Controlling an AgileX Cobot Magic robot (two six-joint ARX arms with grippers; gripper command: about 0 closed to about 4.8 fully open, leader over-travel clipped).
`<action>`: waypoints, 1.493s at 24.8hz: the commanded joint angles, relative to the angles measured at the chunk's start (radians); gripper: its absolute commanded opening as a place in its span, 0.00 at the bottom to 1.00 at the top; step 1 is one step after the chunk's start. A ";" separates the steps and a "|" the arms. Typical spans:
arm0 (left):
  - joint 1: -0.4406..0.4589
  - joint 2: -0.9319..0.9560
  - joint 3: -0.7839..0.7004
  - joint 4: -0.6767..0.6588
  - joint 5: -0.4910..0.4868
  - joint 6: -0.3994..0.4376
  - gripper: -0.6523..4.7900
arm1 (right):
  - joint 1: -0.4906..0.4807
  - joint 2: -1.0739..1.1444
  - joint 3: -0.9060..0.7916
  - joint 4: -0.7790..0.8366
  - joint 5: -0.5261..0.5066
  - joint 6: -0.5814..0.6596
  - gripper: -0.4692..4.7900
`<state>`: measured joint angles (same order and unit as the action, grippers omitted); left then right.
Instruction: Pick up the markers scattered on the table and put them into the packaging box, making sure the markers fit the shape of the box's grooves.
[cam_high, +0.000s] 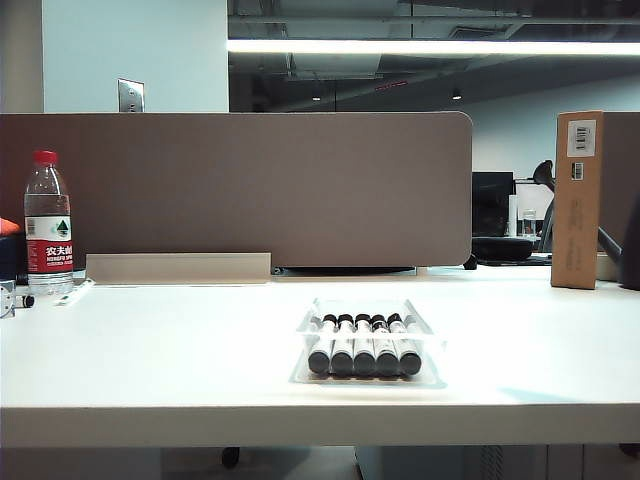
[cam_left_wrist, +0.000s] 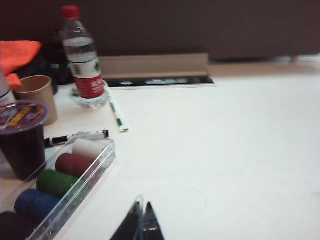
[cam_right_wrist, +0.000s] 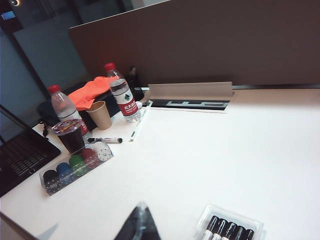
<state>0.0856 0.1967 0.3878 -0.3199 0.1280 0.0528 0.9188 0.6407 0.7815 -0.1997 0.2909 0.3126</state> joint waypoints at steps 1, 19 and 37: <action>0.034 -0.090 -0.135 0.174 0.006 -0.009 0.11 | 0.002 -0.003 0.003 0.009 -0.002 -0.003 0.09; 0.002 -0.194 -0.380 0.388 -0.108 -0.131 0.11 | 0.002 -0.003 0.003 0.009 -0.002 -0.003 0.09; -0.042 -0.194 -0.380 0.370 -0.061 -0.106 0.11 | 0.001 -0.003 0.003 0.009 -0.002 -0.003 0.09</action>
<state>0.0418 0.0029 0.0032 0.0334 0.0662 -0.0566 0.9192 0.6407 0.7815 -0.2001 0.2905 0.3126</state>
